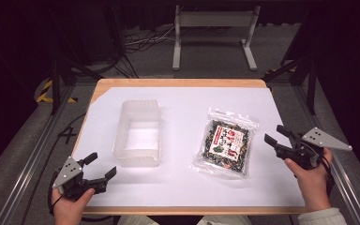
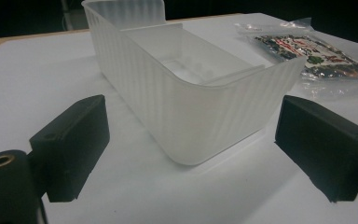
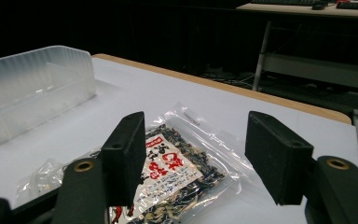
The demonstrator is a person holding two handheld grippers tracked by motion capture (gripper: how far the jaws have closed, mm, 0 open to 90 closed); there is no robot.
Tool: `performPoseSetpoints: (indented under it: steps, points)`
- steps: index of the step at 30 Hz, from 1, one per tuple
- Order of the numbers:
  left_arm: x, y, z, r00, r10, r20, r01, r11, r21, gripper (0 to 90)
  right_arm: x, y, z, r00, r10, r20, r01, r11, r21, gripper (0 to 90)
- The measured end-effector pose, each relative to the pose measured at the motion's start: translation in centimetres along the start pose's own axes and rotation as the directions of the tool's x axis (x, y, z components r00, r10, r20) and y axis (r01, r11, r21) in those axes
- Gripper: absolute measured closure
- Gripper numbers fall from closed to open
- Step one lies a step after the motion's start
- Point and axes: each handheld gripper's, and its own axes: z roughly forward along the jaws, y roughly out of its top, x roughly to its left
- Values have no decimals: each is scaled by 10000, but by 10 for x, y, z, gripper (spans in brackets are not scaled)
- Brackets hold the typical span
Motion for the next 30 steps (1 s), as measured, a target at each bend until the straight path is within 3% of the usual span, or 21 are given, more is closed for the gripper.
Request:
performPoseSetpoints:
  steps: [4, 11, 30]
  points:
    - [-2, 0, 1, 9999, 116, 61, -117, 9999, 124, 120, -5, 8, 5, 9999, -140, 51, 138, 9996, 230, 384]
    - [-3, -1, 2, 9999, 114, 51, -115, 9998, 160, 116, -20, 13, 21, 9999, 100, -19, -99, 9985, 543, 384]
    - [-3, -2, 3, 9998, 171, 97, -174, 9995, 271, 113, -46, 25, 54, 9992, 386, -67, -381, 9973, 623, 350]
